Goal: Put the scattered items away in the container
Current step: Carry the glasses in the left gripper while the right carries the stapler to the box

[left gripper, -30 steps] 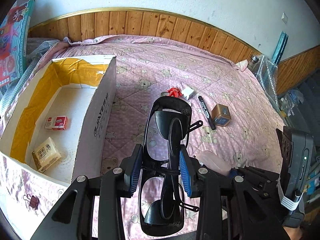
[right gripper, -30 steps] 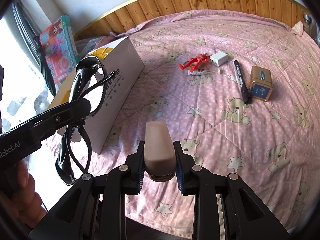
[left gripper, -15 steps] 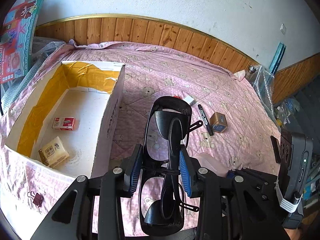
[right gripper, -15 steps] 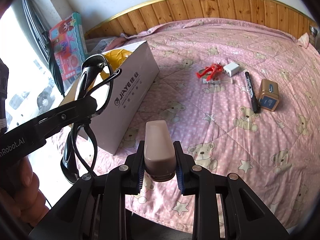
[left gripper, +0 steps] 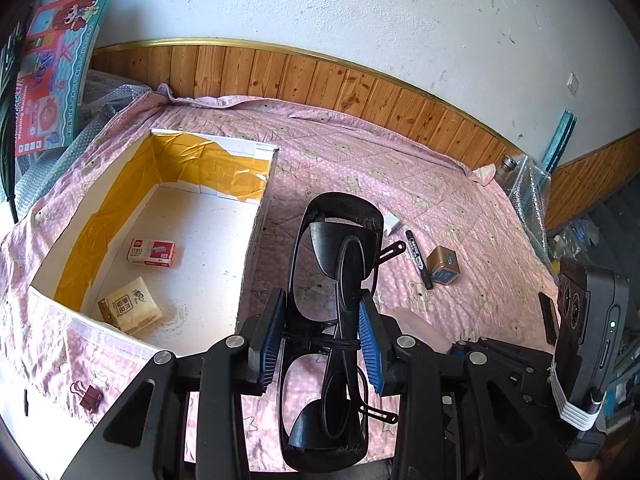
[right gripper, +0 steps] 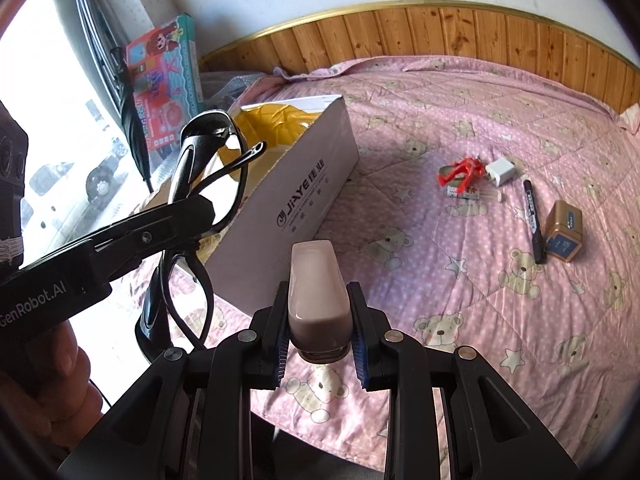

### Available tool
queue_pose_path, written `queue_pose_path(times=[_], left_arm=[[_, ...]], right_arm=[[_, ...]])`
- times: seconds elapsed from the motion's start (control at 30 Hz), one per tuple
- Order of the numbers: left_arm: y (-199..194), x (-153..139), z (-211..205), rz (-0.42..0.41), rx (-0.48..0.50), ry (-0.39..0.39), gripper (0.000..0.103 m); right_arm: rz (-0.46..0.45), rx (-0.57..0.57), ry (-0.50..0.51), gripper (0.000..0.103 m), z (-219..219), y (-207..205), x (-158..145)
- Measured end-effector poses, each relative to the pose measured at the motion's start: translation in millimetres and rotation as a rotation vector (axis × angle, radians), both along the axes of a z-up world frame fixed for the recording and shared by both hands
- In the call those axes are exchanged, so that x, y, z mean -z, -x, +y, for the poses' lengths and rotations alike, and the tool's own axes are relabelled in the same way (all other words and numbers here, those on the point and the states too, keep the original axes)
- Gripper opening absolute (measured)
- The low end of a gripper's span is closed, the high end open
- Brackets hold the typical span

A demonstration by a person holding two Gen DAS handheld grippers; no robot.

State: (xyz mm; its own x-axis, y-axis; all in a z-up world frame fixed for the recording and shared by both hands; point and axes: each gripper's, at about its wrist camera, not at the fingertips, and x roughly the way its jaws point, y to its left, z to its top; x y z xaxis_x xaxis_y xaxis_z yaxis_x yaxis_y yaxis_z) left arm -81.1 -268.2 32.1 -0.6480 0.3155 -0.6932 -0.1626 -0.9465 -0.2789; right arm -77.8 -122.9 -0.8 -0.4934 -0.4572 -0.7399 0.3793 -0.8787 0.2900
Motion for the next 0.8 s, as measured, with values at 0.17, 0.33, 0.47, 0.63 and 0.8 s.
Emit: queue_pose_path(times=[0.17, 0.33, 0.47, 0.63, 0.8], left_arm=[[2, -5, -14, 0.008, -0.03, -0.014, 0.037], [5, -7, -25, 0.013, -0.055, -0.02, 0.037], [9, -11, -36, 0.018, -0.075, -0.026, 0.037], [15, -15, -50, 0.023, -0.106, -0.029, 0.037], [22, -15, -64, 0.018, -0.143, -0.025, 0.037]], right_arm=[[0.024, -0.032, -0.004, 0.028, -14, 8, -12], [0.04, -0.063, -0.01, 0.028, -28, 16, -20], [0.055, -0.092, -0.015, 0.028, -41, 22, -26], [0.074, -0.128, -0.026, 0.028, -54, 30, -33], [0.093, -0.166, -0.034, 0.028, -68, 40, -43]])
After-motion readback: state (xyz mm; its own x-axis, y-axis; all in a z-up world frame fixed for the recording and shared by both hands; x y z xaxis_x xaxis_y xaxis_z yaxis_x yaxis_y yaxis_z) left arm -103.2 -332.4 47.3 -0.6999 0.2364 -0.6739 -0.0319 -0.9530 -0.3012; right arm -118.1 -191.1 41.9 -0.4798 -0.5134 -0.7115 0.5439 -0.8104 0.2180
